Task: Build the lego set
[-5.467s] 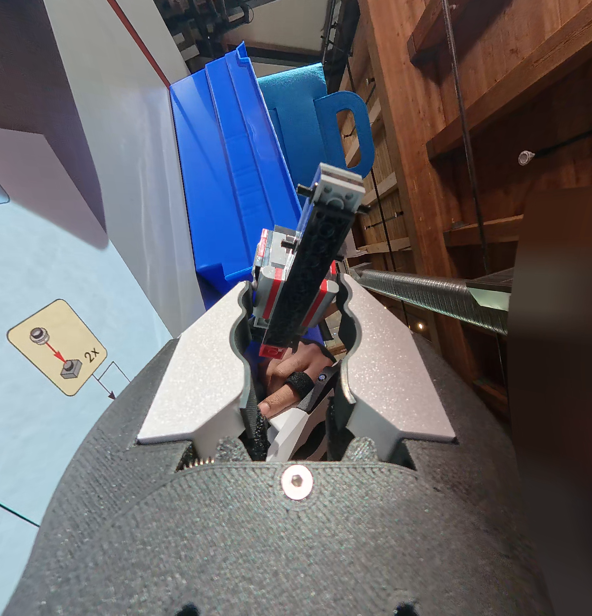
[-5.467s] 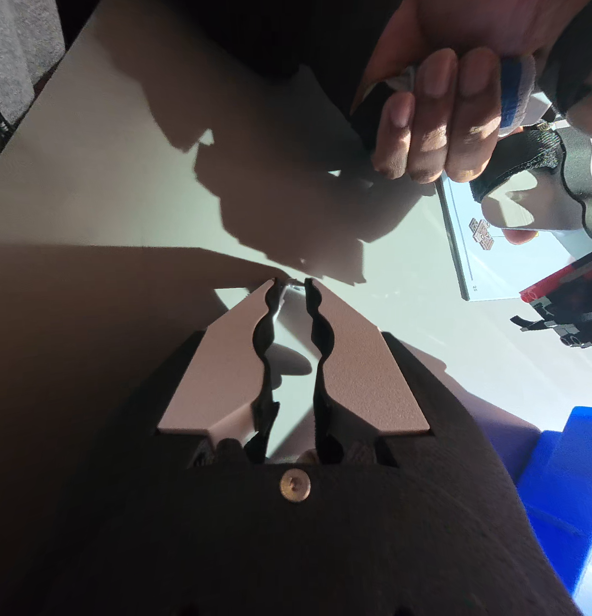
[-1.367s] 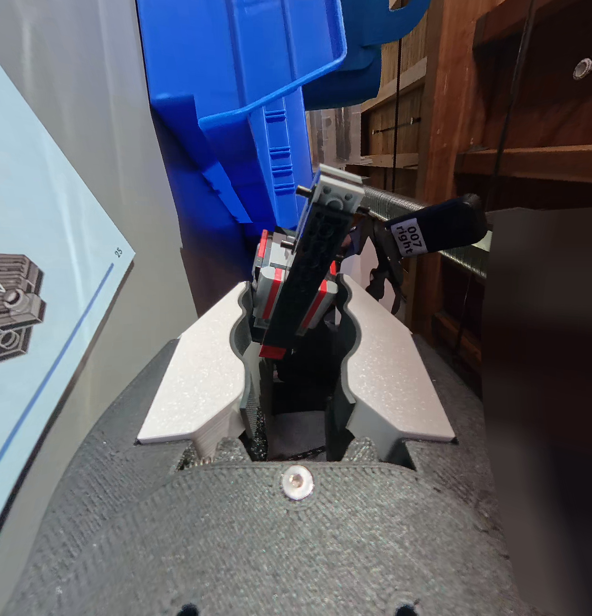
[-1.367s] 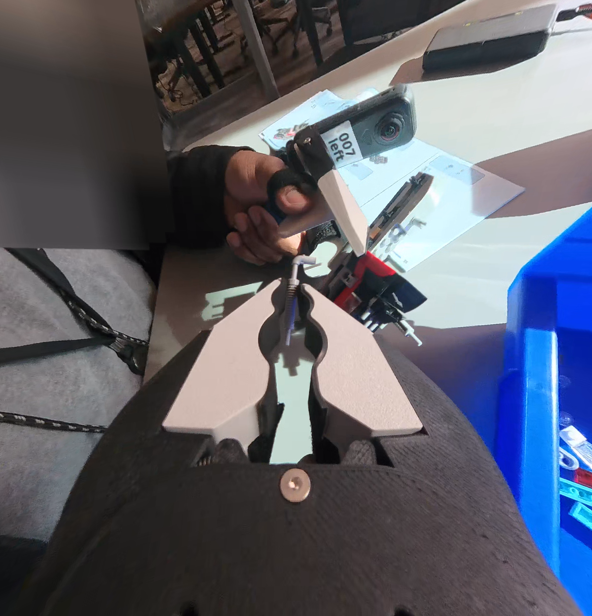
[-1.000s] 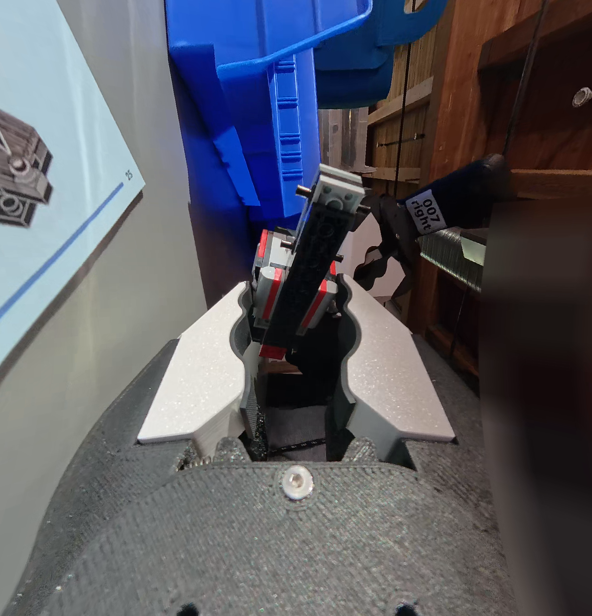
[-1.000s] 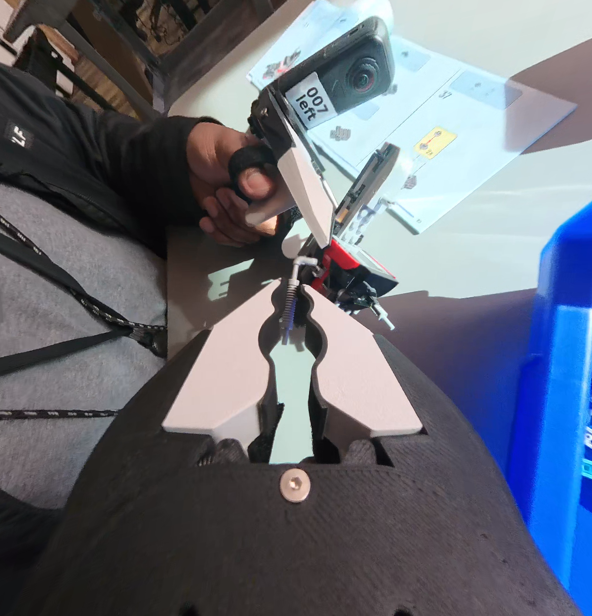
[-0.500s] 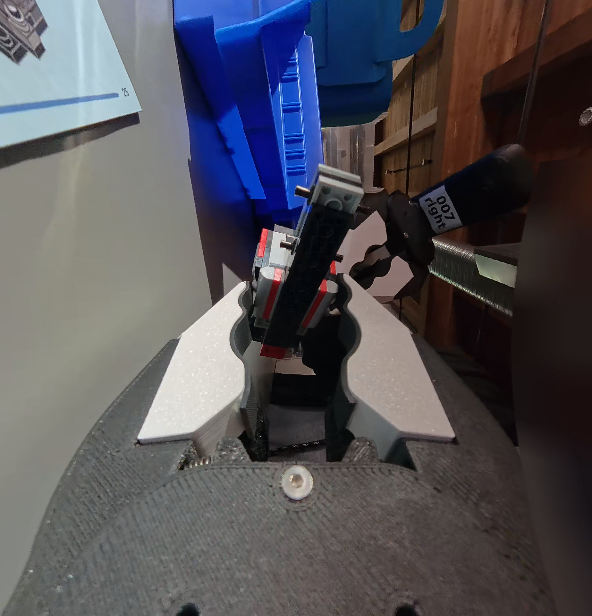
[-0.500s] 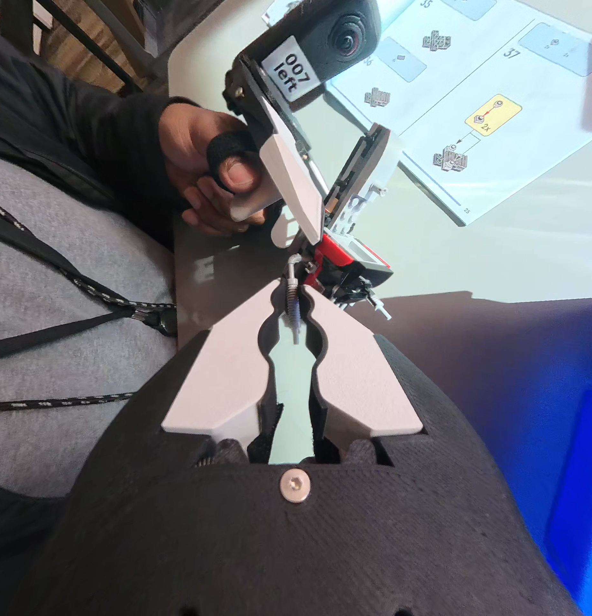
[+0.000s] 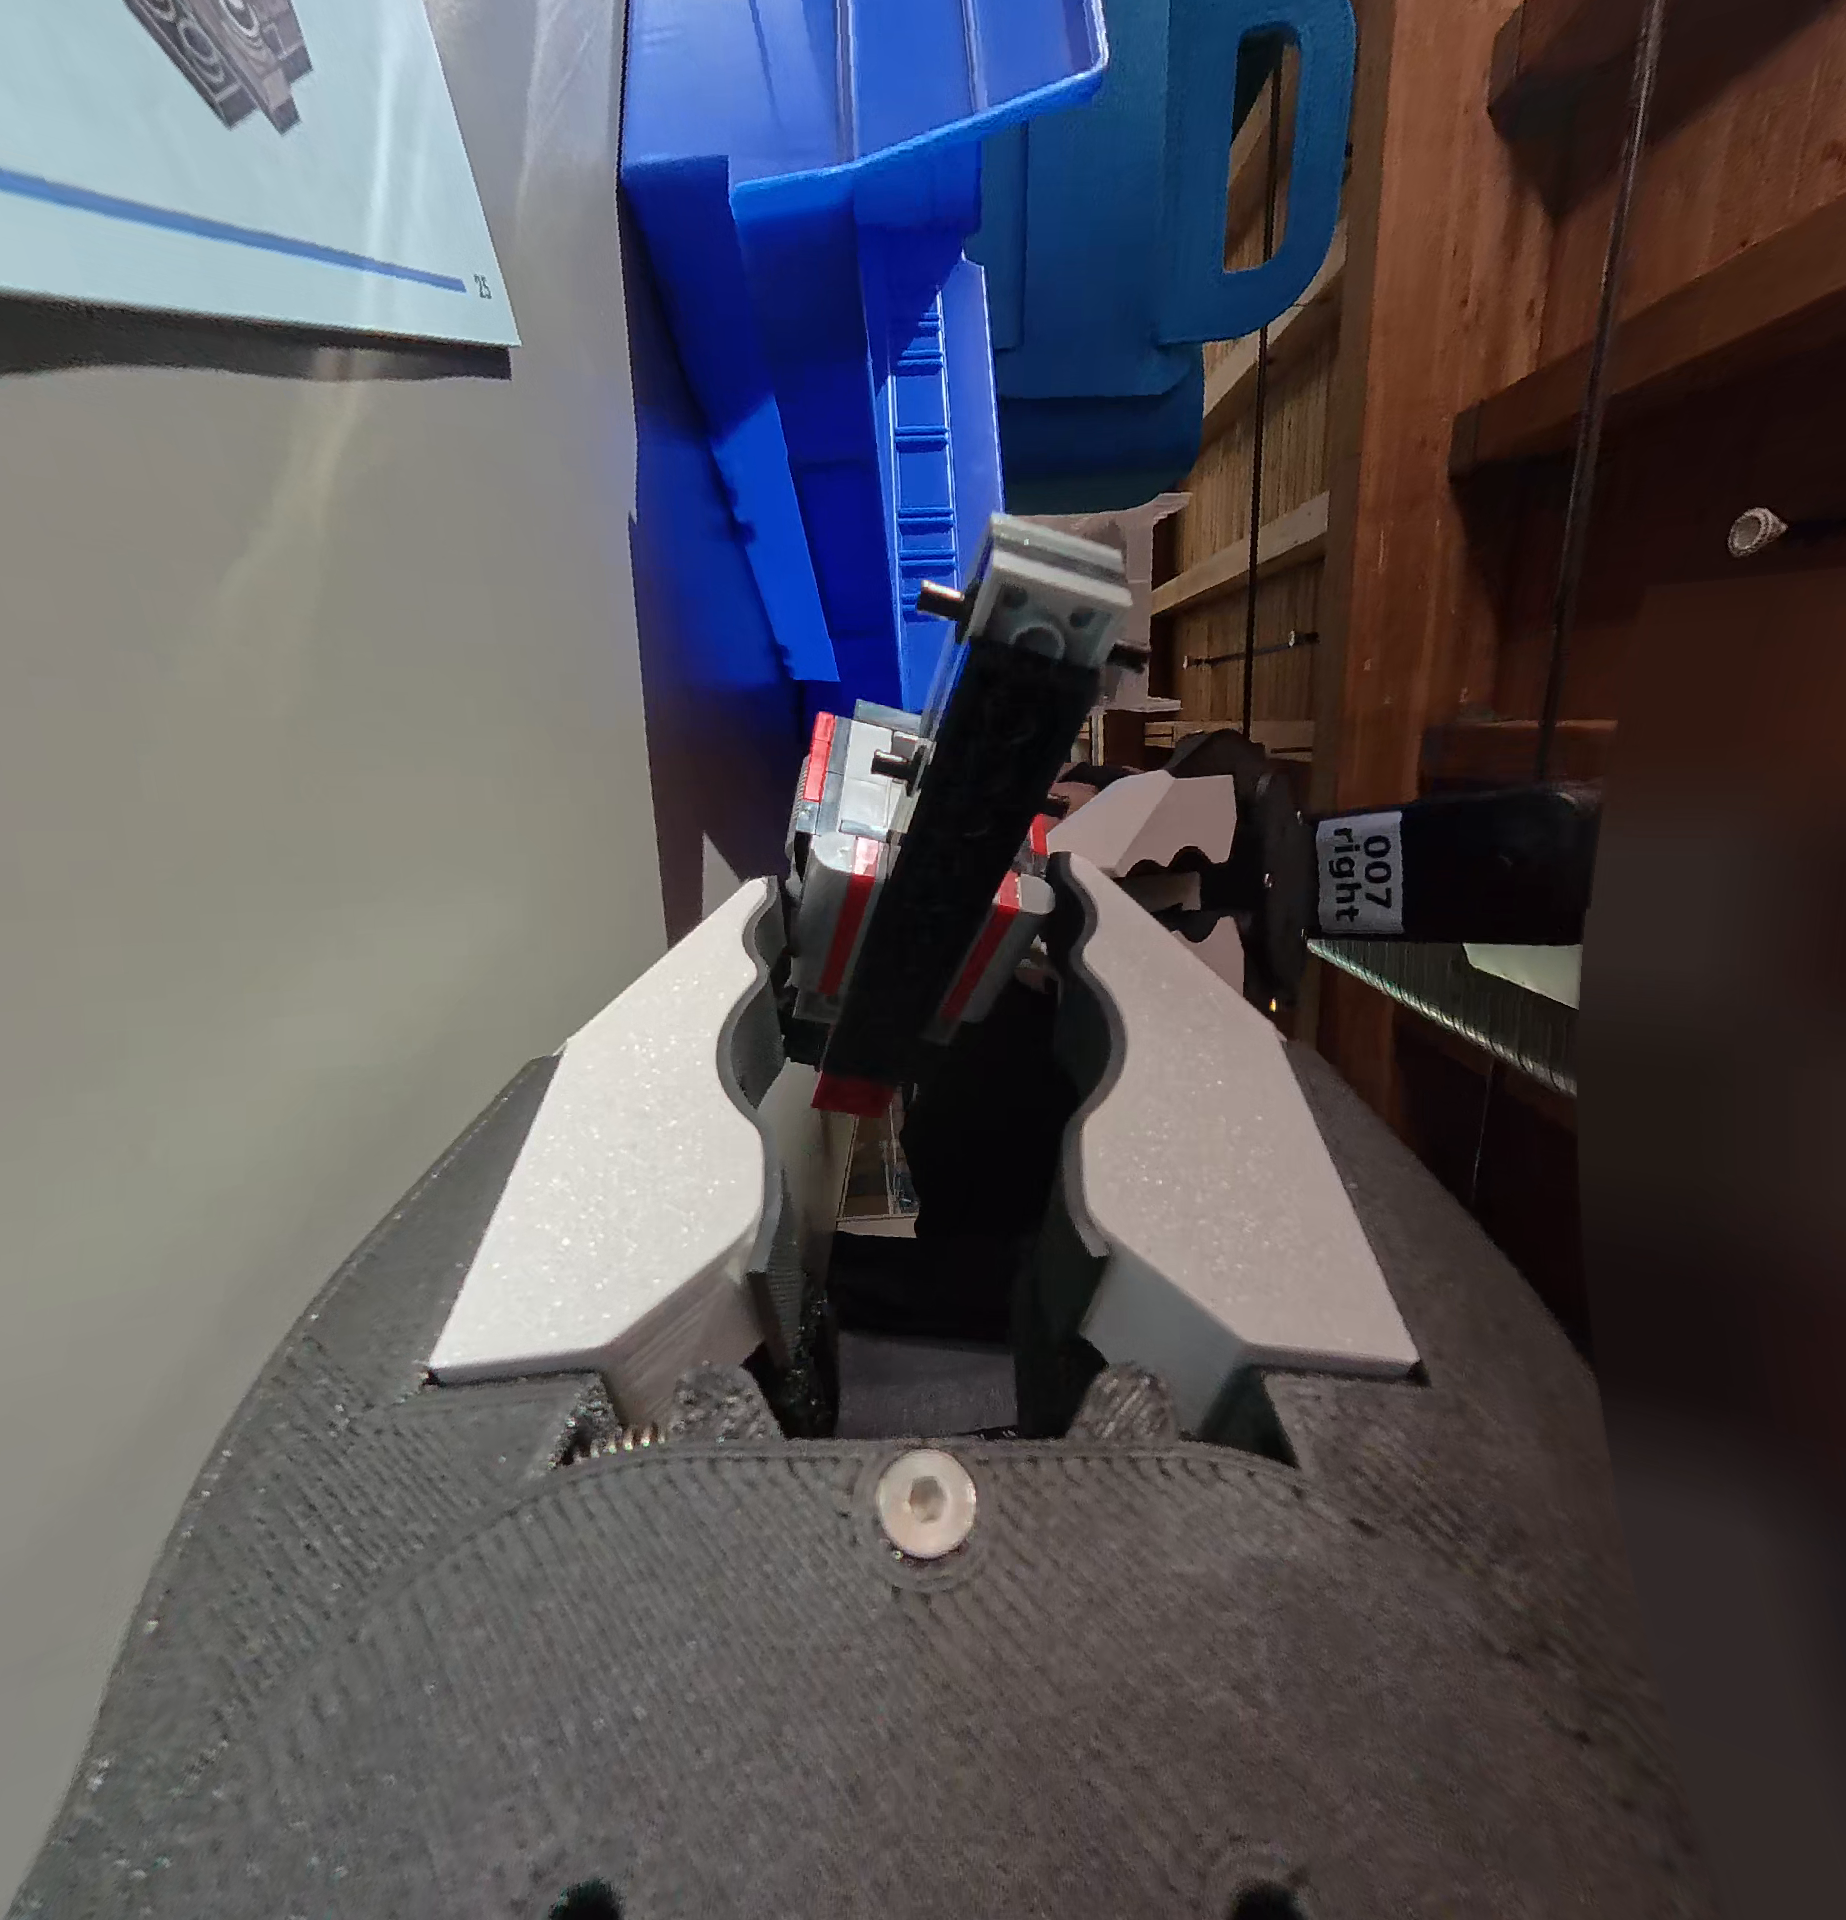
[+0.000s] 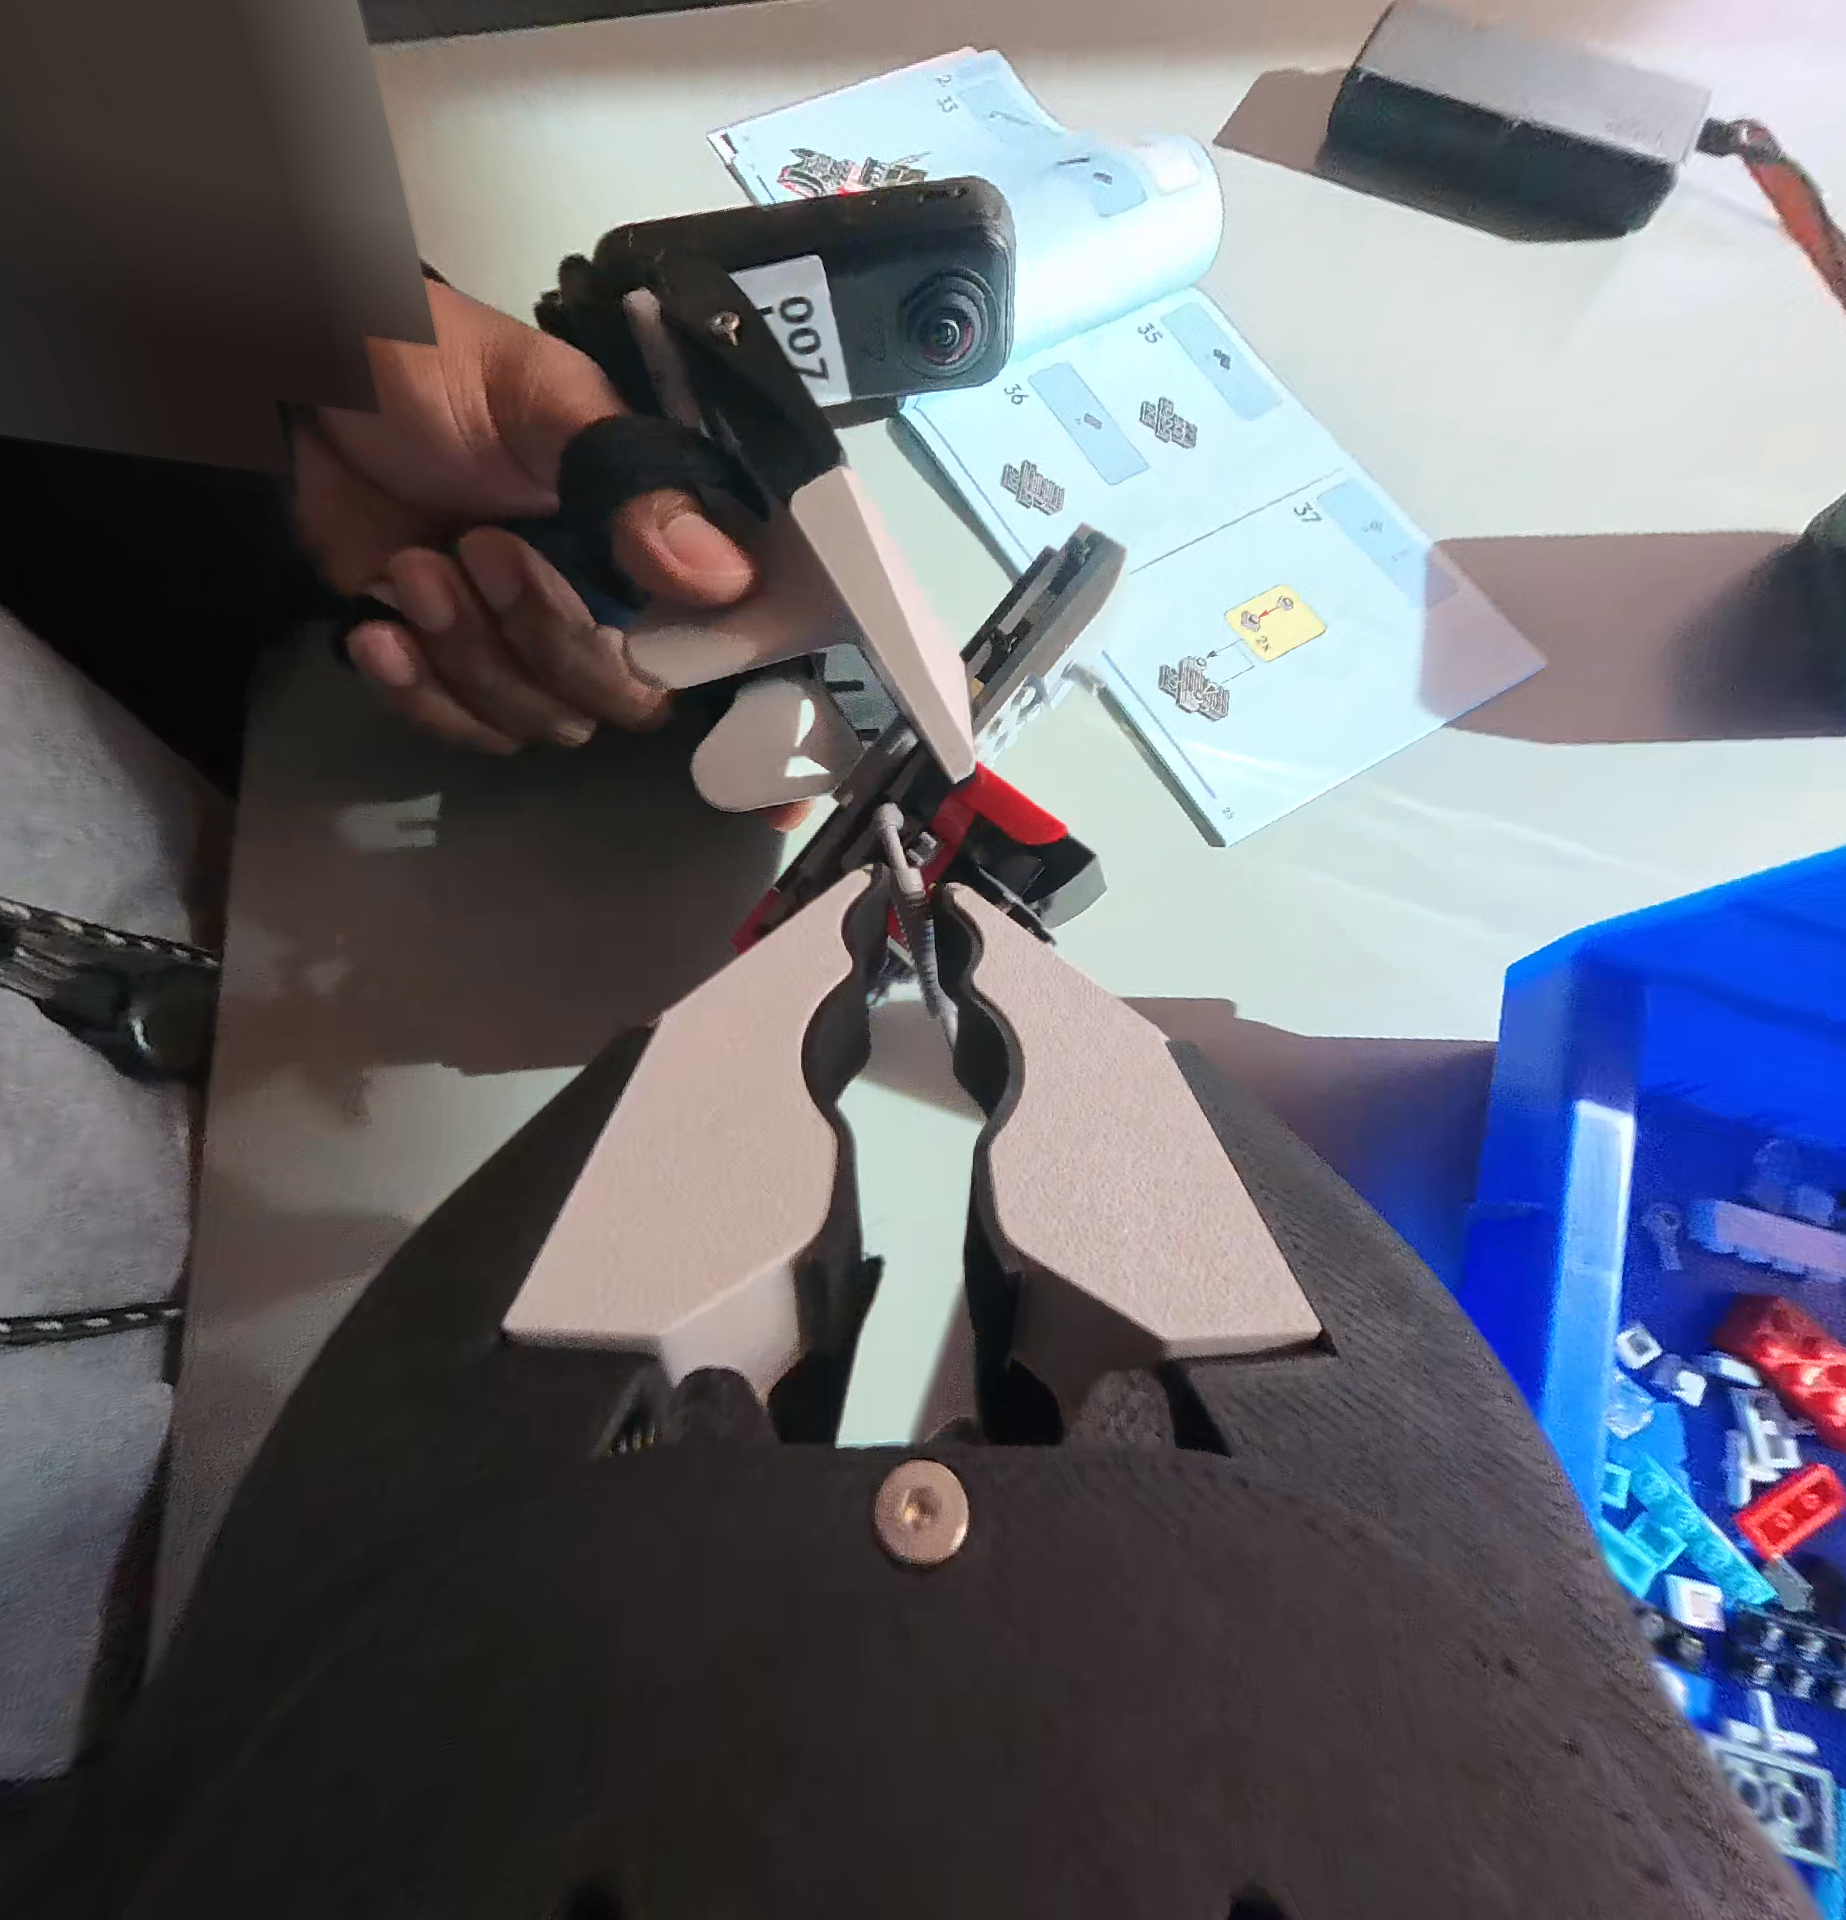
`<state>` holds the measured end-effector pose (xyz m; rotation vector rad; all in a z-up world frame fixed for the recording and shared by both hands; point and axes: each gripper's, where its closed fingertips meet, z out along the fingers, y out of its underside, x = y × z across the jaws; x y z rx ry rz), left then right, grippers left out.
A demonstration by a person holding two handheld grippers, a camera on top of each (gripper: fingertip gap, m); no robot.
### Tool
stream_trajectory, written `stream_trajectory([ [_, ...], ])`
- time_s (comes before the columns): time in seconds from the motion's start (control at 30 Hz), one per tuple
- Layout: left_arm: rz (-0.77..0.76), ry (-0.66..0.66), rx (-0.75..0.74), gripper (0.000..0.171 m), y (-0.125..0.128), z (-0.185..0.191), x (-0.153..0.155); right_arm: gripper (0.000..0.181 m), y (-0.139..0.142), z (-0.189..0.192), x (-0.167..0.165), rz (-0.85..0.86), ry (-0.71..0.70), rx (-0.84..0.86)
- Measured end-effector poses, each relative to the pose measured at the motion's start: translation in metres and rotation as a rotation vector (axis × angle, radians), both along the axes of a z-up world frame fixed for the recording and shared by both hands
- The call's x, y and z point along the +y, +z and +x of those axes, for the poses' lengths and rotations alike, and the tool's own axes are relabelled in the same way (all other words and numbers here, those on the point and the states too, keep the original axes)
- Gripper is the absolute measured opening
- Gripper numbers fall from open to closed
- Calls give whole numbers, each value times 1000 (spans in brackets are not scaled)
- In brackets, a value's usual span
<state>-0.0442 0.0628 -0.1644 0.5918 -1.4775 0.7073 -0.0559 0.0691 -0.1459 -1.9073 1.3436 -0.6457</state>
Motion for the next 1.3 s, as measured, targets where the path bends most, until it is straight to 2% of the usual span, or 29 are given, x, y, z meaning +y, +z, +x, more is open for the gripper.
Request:
stream_trajectory([
  [0.37, 21, 25, 4, 51, -3, -2, 0, 8, -1, 0, 1, -219, 106, -112],
  [0.8, 33, 27, 3, 50, -5, -6, -2, 7, -6, 6, 6, -325, 161, -195],
  [1.0, 40, 41, -4, 50, -6, -3, -4, 6, -6, 7, 6, -437, 179, -236],
  [1.3, 75, -5, -36, 51, -7, -3, 0, 6, -1, 2, 9, -508, 293, -224],
])
